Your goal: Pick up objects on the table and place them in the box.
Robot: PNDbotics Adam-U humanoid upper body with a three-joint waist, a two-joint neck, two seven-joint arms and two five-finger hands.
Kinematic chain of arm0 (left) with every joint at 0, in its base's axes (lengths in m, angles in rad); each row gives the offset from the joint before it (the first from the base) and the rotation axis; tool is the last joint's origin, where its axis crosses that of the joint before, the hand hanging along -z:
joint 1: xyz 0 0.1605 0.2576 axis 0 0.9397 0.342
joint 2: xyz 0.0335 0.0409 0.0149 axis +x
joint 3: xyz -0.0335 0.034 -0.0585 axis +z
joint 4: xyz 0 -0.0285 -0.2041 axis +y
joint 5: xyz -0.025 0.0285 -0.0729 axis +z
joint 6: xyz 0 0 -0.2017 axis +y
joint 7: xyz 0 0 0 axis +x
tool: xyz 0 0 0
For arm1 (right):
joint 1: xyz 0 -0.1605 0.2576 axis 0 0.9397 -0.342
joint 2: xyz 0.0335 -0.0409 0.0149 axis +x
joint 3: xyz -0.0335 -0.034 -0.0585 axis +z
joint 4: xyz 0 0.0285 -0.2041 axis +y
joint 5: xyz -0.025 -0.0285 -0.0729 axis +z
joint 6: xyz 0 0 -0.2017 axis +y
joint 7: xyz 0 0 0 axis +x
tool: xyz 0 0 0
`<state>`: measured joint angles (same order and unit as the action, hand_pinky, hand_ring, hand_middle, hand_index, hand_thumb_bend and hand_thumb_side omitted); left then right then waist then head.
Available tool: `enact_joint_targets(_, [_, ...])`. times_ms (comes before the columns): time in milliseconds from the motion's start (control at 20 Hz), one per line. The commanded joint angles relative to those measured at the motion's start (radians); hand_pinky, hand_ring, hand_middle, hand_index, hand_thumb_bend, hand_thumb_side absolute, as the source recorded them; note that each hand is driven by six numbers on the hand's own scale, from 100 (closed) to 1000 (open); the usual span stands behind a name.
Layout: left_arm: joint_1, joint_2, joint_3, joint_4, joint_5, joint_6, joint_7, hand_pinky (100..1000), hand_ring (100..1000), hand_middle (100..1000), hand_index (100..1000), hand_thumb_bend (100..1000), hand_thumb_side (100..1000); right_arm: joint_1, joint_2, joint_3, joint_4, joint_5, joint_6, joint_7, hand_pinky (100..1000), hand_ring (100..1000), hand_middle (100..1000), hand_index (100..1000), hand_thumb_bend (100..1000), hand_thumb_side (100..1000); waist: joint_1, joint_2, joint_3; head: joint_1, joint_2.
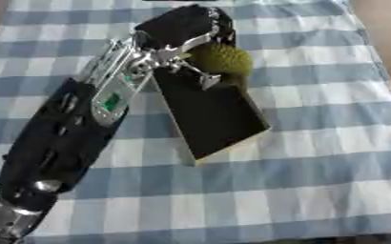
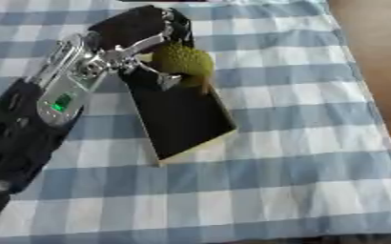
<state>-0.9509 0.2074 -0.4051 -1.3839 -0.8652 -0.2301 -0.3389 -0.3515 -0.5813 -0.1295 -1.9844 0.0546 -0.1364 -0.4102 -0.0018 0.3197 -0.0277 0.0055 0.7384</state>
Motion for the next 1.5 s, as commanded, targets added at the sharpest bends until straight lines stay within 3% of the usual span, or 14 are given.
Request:
enact_joint_targets(50, [-0.009, -0.004, -0.009, 0.022, -0.029, -0.011, 0.008, 552, 541, 558, 616, 300, 100, -0.007, -0.017, -0.011, -0.016, -0.004, -0.001, -0.001, 801, 660, 632, 691, 100, 594, -0.002, -0.019, -0.002, -0.005, 0.0])
enact_joint_targets(400, [0.018, 0.003, -0.02, 0.071, -0.052, -0.043, -0.005, 592, 573, 584, 644, 332, 100, -0.004, -0.018, -0.014, -0.016, -0.003, 0.0, -0.005, 801, 660, 632, 691, 100, 594, 0.0, -0.019, 0.0, -0.008, -0.001])
enact_joint_targets(500, [0.028, 0.007, -0.024, 0.087, -0.061, -0.058, -0.029, 643, 627, 635, 699, 349, 100, -0.005, -0.017, -0.014, -0.016, -0.003, 0.0, -0.005, 801, 660, 633, 692, 100, 594, 0.0, -0.019, 0.002, -0.009, -0.002])
enact_joint_targets(550, [0.034, 0.009, -0.025, 0.097, -0.067, -0.069, -0.046, 704, 713, 727, 812, 427, 100, -0.005, -0.018, -0.015, -0.016, -0.003, 0.0, -0.006, 801, 660, 633, 692, 100, 593, 0.0, -0.019, 0.003, -0.01, -0.002])
enact_joint_targets(700, [0.052, 0.014, -0.015, 0.117, -0.08, -0.105, -0.067, 790, 818, 842, 942, 507, 228, -0.003, -0.018, -0.015, -0.016, -0.002, 0.0, -0.007, 801, 660, 632, 691, 100, 594, -0.001, -0.019, 0.005, -0.013, -0.002])
enact_joint_targets(750, [0.054, 0.015, -0.009, 0.118, -0.083, -0.111, -0.06, 820, 853, 873, 977, 550, 314, -0.003, -0.018, -0.016, -0.016, -0.002, 0.0, -0.007, 801, 660, 633, 691, 100, 593, -0.001, -0.019, 0.006, -0.013, -0.003])
enact_joint_targets(850, [0.058, 0.02, 0.003, 0.111, -0.091, -0.113, -0.031, 837, 869, 883, 987, 580, 388, -0.002, -0.018, -0.016, -0.016, -0.001, 0.0, -0.007, 800, 660, 633, 692, 100, 593, -0.003, -0.019, 0.008, -0.014, -0.003])
enact_joint_targets(1300, [0.062, 0.047, 0.076, -0.068, -0.047, -0.046, 0.111, 794, 826, 835, 944, 479, 407, -0.002, -0.021, -0.016, -0.016, -0.001, -0.001, -0.007, 800, 659, 633, 692, 100, 591, -0.006, -0.022, 0.018, -0.014, -0.003])
enact_joint_targets(1500, [0.091, 0.067, 0.142, -0.197, 0.115, 0.072, 0.192, 713, 756, 768, 883, 309, 405, 0.001, -0.024, -0.02, -0.016, 0.001, -0.002, -0.012, 800, 658, 633, 692, 100, 590, -0.005, -0.024, 0.023, -0.021, -0.003])
